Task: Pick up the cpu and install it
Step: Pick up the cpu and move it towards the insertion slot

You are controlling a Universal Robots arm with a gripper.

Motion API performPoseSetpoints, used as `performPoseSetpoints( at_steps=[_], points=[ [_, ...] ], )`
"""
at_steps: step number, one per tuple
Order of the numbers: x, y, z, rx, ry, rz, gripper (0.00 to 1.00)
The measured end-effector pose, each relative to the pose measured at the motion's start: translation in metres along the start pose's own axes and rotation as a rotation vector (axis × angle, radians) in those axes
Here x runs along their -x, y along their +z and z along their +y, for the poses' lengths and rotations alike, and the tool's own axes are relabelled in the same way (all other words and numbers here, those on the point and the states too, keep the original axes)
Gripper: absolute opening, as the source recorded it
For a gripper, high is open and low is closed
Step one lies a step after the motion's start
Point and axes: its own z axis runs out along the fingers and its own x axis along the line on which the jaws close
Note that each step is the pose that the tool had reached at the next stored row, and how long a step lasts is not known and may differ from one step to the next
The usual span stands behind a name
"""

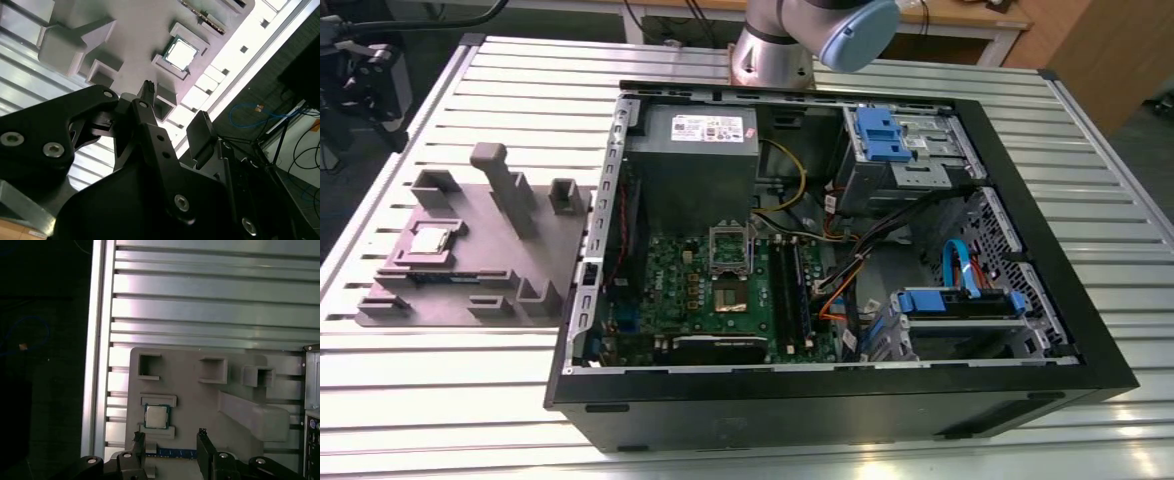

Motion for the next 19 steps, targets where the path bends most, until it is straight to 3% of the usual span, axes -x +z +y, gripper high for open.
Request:
performPoseSetpoints(
  at_steps=[6,7,12,16,19],
  points=[
    [0.0000,0.0002,0.0000,0.0000,0.000,-0.0001,0.55],
    [0.0000,0.0002,0.0000,0.0000,0.000,-0.0001,0.60],
    [0.0000,0.0009,0.0000,0.0002,0.000,-0.0005,0.60],
    [-0.0001,0.0063,-0.0009,0.0009,0.000,-0.0002,0.62],
    [-0.0002,0.0115,-0.0034,0.0012,0.000,0.0000,0.74]
  ],
)
